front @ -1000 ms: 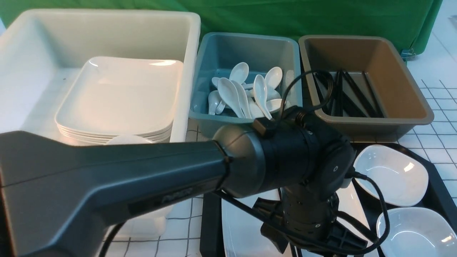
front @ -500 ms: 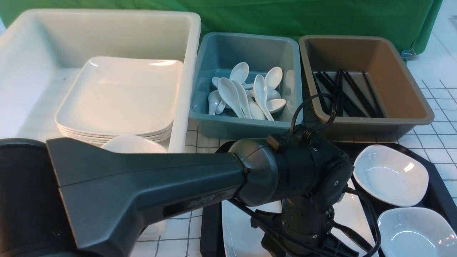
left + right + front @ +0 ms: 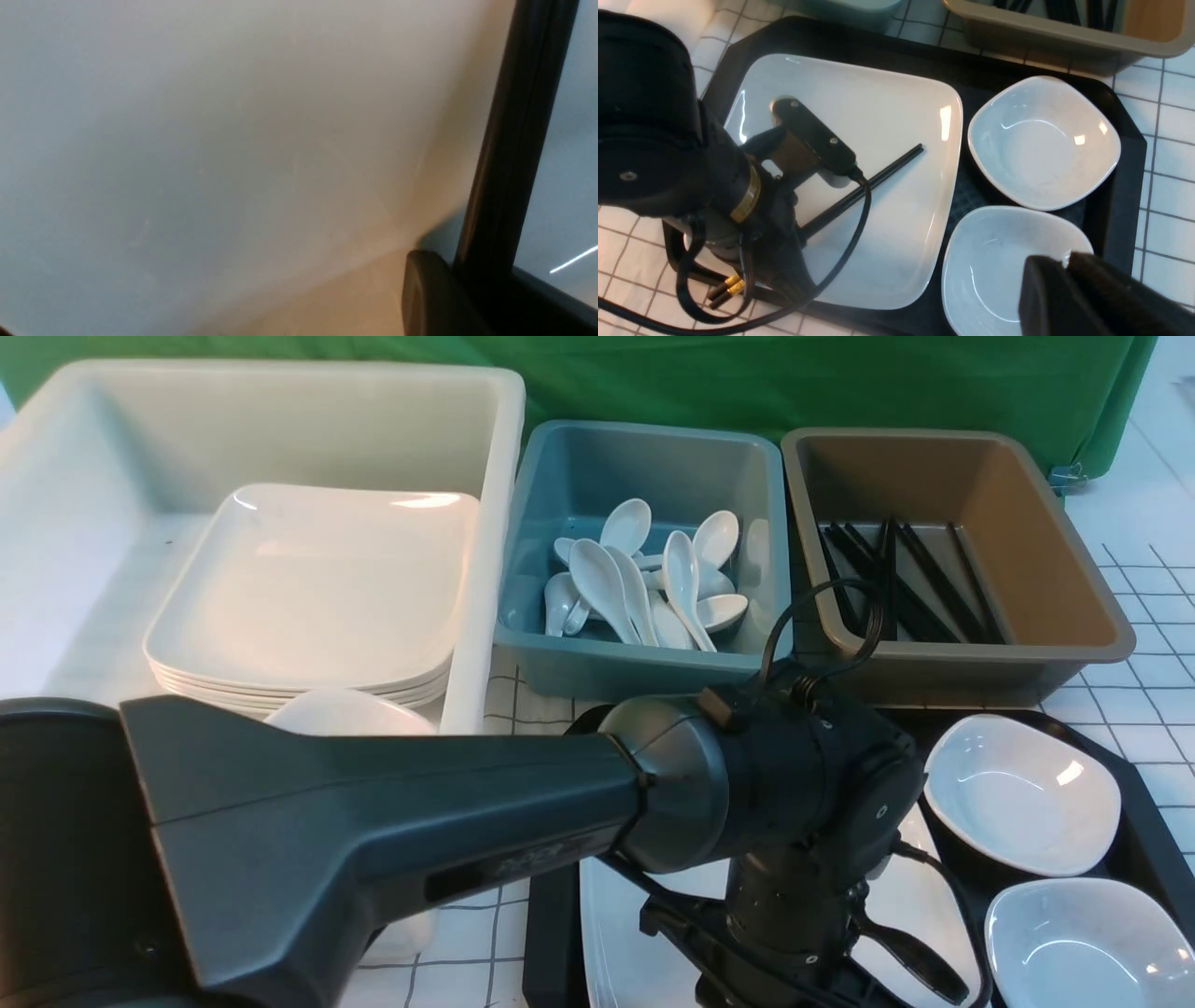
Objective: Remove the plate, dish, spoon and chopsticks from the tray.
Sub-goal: Use the left arm to grab a pair of chopsticks from the plate, then use the left arm to put the chopsticks into the small storage box on the right, then use the right arm to grab a small plate from the dinner plate, then use the right arm to put the small plate into the large storage box on the left, then use the right arm to grab a small plate from the dinner plate
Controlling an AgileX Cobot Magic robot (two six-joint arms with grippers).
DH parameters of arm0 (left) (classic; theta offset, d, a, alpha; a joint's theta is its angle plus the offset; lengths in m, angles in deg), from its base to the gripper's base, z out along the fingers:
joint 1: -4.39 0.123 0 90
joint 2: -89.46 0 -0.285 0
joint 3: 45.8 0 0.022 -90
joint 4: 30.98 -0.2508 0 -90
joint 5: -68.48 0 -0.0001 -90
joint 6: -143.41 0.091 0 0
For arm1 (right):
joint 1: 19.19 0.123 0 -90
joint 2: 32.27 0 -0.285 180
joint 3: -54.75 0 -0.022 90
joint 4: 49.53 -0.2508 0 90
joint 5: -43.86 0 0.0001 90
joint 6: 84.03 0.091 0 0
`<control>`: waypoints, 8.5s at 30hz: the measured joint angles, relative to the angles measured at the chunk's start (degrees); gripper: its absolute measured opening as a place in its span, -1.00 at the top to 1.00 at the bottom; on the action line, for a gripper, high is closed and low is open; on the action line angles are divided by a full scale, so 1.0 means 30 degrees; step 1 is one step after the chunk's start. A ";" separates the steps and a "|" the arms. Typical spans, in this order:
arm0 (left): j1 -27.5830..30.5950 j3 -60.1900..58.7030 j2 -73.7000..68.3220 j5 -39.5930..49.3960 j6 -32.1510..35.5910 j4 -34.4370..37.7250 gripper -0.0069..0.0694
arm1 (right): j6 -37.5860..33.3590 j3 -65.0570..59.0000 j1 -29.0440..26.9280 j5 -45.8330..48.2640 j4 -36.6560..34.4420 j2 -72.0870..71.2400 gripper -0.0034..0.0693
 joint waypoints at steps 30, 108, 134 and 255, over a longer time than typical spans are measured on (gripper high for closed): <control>0.4170 1.3338 -0.5468 -1.4569 0.3938 -0.0996 0.55 | -0.0353 0.0000 0.0000 -0.3709 0.0000 0.0000 0.69; 0.4323 -0.1589 0.8767 -0.0999 0.7407 0.0190 0.80 | 0.1101 -0.0488 0.0000 -0.0033 0.1428 0.3831 0.67; 0.4323 -1.0338 1.8493 -0.4739 0.6523 0.0693 0.80 | 0.3713 -0.9320 0.4593 -0.8281 0.6058 1.1714 -0.71; 0.8408 -1.0317 1.6561 -0.4122 1.0934 0.5392 0.82 | -0.1433 -0.1294 0.0164 -0.8182 0.5436 1.8730 -0.40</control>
